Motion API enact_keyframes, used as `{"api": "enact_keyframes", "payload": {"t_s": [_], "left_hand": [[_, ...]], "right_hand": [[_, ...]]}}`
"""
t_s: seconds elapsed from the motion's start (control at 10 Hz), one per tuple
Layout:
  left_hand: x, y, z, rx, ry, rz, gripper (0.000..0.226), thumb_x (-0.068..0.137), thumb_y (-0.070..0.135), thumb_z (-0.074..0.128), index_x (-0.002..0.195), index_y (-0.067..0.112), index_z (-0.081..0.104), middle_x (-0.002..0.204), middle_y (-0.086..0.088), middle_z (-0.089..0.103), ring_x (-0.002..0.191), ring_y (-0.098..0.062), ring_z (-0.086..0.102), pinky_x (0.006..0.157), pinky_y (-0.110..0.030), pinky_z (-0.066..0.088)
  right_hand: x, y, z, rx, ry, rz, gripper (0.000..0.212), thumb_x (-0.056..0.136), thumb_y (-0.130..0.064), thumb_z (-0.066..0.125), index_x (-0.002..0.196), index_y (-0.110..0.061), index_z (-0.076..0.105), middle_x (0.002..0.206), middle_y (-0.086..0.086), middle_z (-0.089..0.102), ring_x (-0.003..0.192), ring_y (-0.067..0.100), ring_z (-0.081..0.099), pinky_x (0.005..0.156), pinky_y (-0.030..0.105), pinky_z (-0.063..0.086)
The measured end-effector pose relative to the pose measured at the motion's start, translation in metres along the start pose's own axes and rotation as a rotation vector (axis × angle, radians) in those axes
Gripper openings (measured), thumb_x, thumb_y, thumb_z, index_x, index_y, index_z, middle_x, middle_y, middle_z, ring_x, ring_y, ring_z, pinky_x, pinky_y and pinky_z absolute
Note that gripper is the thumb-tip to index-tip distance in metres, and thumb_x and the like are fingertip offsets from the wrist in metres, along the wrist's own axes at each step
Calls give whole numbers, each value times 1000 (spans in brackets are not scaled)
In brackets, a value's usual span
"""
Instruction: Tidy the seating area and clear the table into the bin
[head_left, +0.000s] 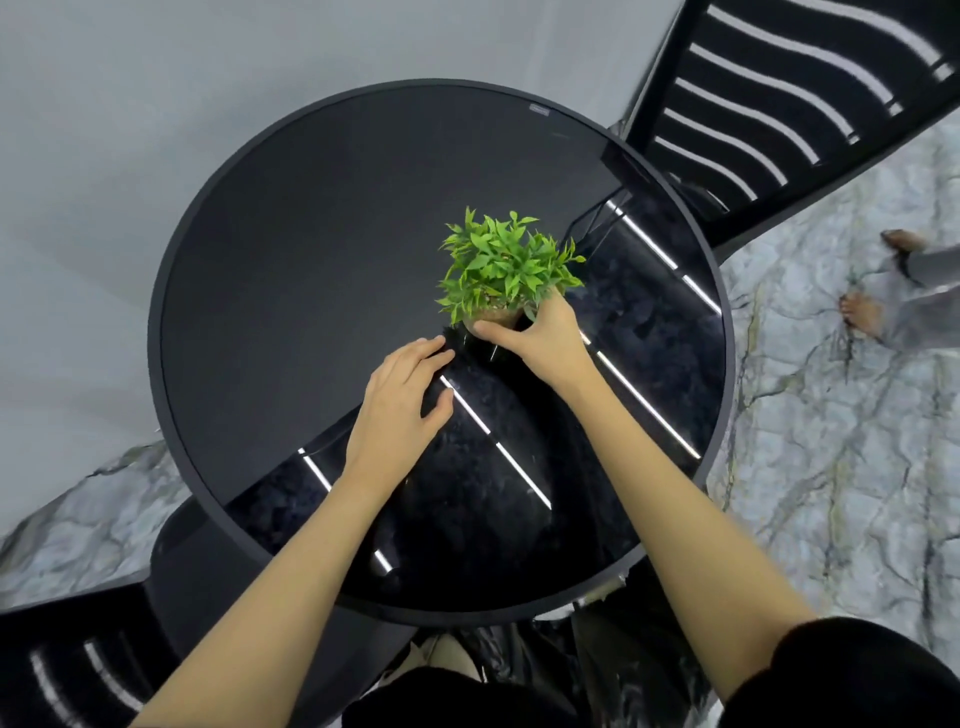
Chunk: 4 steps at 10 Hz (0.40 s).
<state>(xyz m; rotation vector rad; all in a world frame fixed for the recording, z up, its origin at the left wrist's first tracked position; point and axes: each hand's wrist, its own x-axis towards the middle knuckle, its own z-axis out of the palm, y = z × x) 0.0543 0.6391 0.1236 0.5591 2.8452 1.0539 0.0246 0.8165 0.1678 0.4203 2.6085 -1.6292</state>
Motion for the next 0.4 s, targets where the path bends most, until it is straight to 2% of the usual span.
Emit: {"api": "enact_keyframes", "payload": {"t_s": [0.1, 0.2, 0.3, 0.4], "left_hand": [[2, 1, 0, -3, -6, 7, 39, 88, 19, 58, 126, 17, 54, 136, 3, 52, 129, -14, 40, 109, -30, 28], [-1, 1, -2, 14, -37, -3, 40, 89, 21, 56, 128, 18, 52, 138, 6, 49, 131, -12, 38, 111, -31, 27], [-1, 9, -6, -107, 35, -8, 42, 91, 22, 52, 133, 18, 46, 140, 11, 41, 129, -3, 33, 111, -27, 28], [-15, 11, -15, -341, 253, -106, 47, 91, 29, 40, 135, 11, 38, 142, -6, 38, 127, -3, 37, 109, -20, 31]], "right_hand": [[-7, -2, -2, 34, -28, 37, 57, 75, -15, 76, 124, -10, 48, 125, 4, 55, 111, 10, 48, 99, 24, 38], [-26, -7, -23, 19, -78, 68, 71, 78, -16, 73, 137, -15, 34, 139, 0, 42, 124, 7, 38, 106, 25, 30], [-56, -30, -60, -18, -14, 80, 75, 82, -20, 68, 143, -19, 25, 151, -2, 31, 138, 10, 30, 116, 31, 26], [-103, -103, -110, 217, 143, -151, 53, 91, -22, 56, 139, -21, 35, 143, -4, 44, 132, 7, 42, 112, 32, 38]]}}
